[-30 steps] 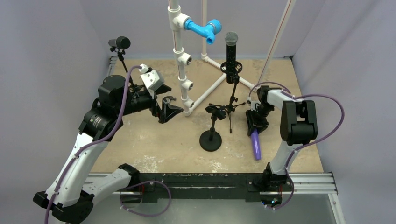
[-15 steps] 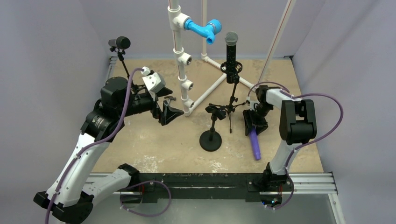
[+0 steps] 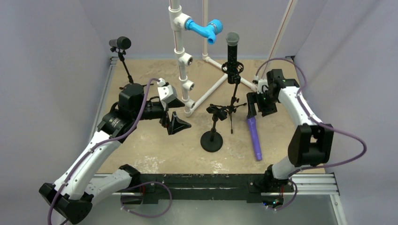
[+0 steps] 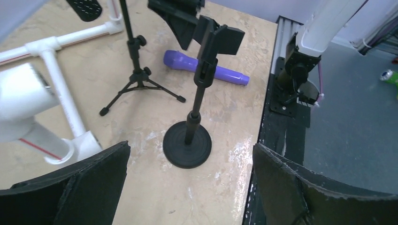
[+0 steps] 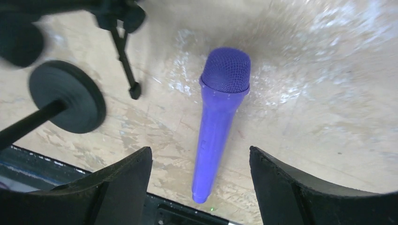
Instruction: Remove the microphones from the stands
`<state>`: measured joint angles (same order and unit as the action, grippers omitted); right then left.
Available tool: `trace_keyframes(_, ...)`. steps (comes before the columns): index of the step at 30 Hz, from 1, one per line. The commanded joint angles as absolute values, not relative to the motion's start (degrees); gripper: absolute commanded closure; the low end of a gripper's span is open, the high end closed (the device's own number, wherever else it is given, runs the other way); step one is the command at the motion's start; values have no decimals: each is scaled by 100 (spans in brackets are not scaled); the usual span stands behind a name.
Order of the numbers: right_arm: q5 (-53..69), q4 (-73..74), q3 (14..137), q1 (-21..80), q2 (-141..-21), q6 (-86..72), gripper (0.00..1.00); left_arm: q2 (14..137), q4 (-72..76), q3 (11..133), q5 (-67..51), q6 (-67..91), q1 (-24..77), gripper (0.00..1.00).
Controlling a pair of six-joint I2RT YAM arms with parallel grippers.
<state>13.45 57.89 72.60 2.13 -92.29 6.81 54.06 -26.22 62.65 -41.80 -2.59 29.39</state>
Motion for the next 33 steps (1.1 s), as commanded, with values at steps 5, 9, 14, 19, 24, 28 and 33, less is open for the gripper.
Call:
trace_keyframes(5,2037,5746,7415,211,-7657,1223,26,5986,-1095,5704,-4634,-390,3415,0)
trace_keyframes(9,2498,5279,7105,211,-6945,1239,26,6276,-832,5653,-4521,-647,3696,0)
trace_keyframes(14,3199,4785,6835,211,-6115,1239,26,6643,27,5345,-4533,-753,3844,2)
trace_keyframes(19,3627,4552,6666,213,-5699,1246,26,7041,1779,4664,-4742,-637,3857,8)
trace_keyframes(24,3806,4523,6678,211,-5697,1248,26,7607,2885,4417,-4801,-190,3904,14)
trace_keyframes(28,3895,4522,6662,211,-5737,1252,27,7869,3289,4428,-4936,-53,4008,16)
trace_keyframes(33,3955,4497,6609,211,-5718,1274,27,8098,3531,4494,-4954,281,4166,22)
